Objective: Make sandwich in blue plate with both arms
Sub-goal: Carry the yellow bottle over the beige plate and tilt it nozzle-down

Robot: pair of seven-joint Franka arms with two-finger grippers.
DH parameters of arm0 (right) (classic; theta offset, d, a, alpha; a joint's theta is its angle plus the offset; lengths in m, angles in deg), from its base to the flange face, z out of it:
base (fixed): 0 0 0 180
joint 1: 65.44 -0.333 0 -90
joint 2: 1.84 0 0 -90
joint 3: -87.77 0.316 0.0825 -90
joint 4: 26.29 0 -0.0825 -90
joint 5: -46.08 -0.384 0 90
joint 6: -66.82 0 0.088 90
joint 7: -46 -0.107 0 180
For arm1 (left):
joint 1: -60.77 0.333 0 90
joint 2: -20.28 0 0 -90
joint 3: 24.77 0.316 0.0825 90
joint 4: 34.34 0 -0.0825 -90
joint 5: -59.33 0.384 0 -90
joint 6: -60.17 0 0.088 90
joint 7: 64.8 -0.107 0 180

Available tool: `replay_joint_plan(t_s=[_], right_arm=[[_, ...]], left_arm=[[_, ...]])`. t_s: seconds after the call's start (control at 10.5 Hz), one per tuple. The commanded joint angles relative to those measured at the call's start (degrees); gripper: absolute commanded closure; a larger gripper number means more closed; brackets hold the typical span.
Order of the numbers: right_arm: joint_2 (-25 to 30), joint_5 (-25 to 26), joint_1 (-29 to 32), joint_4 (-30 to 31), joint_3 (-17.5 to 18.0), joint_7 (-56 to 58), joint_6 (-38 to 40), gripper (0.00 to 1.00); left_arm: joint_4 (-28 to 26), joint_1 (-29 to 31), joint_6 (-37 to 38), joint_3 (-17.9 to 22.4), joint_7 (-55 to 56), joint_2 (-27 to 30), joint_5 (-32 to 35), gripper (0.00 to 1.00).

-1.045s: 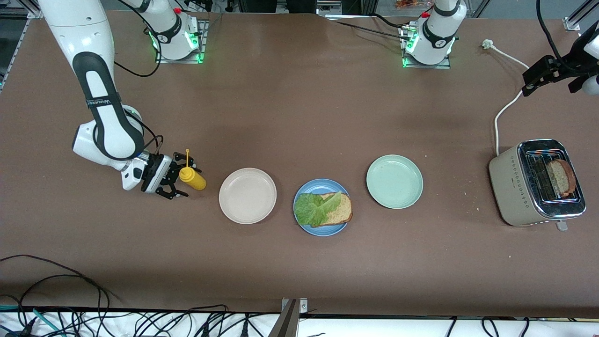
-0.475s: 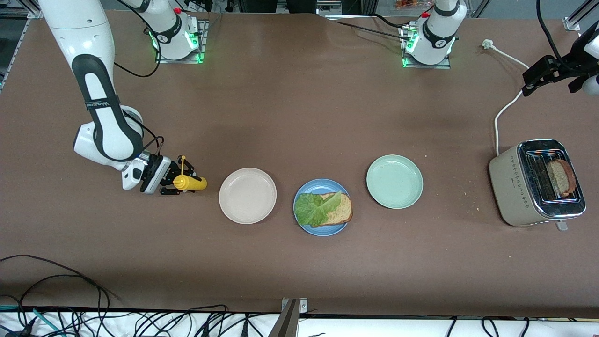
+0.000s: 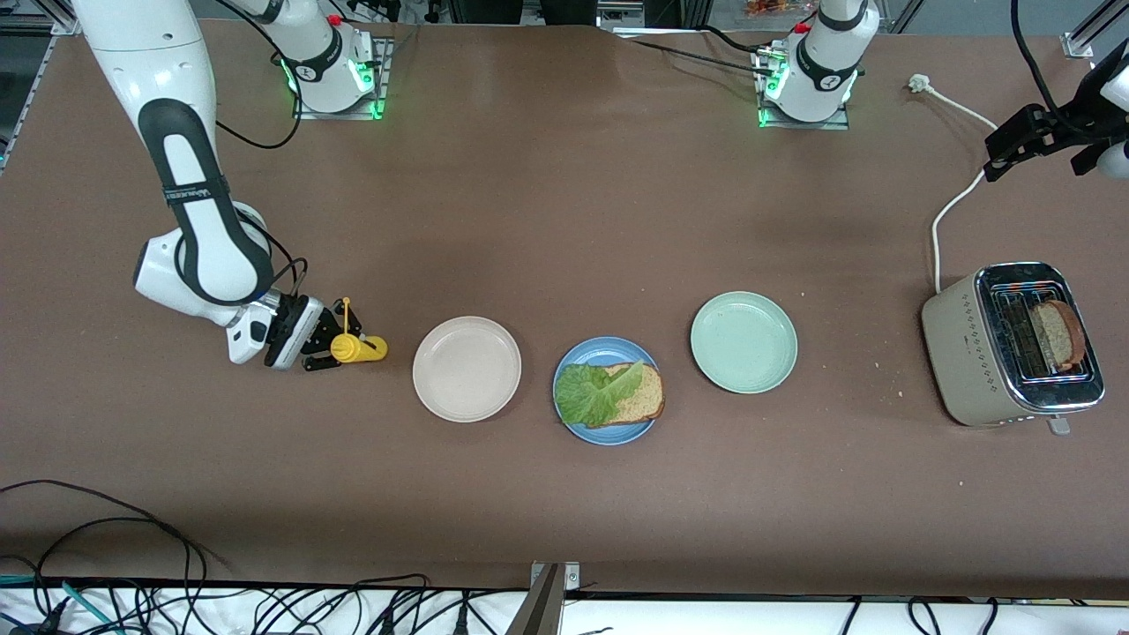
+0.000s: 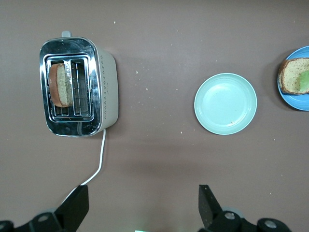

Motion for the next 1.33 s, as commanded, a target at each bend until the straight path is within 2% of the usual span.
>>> replay_joint_plan(t_s=[0.0, 0.1, 0.29, 0.57, 0.76, 1.05, 1.14, 1.24], right_arm=[[0.50, 25.57, -2.91, -9.26, 0.49, -20.09, -0.52, 0.78], [0.33, 32.82, -4.23, -12.34, 0.49, -25.30, 1.49, 0.78], [0.06, 43.82, -8.18, -17.01, 0.40, -33.75, 4.92, 0.78], [-0.64, 70.16, -15.73, -23.60, 0.49, -46.41, 8.87, 0.75], [-2.12, 83.01, -20.31, -27.81, 0.31, -50.39, 13.00, 0.75], [-8.18, 100.77, -27.16, -37.21, 0.14, -52.95, 21.16, 0.75], [-10.46, 103.61, -28.14, -39.76, 0.14, -54.17, 22.32, 0.75], [-11.44, 103.99, -28.50, -40.57, 0.05, -54.88, 23.47, 0.75]], left_arm=[[1.01, 0.26, 0.29, -0.21, -0.77, -0.28, 0.60, 0.00], [1.01, 0.26, 0.37, -0.21, -0.77, -0.28, 0.60, 0.00], [1.01, 0.26, 0.37, -0.30, -0.77, -0.28, 0.60, 0.00], [1.01, 0.26, 0.37, -0.21, -0.77, -0.28, 0.60, 0.00], [1.01, 0.26, 0.37, -0.21, -0.77, -0.28, 0.60, 0.00], [1.01, 0.26, 0.37, -0.21, -0.77, -0.28, 0.60, 0.00], [1.01, 0.26, 0.37, -0.21, -0.77, -0.28, 0.60, 0.00], [1.01, 0.26, 0.37, -0.30, -0.77, -0.28, 0.60, 0.00]])
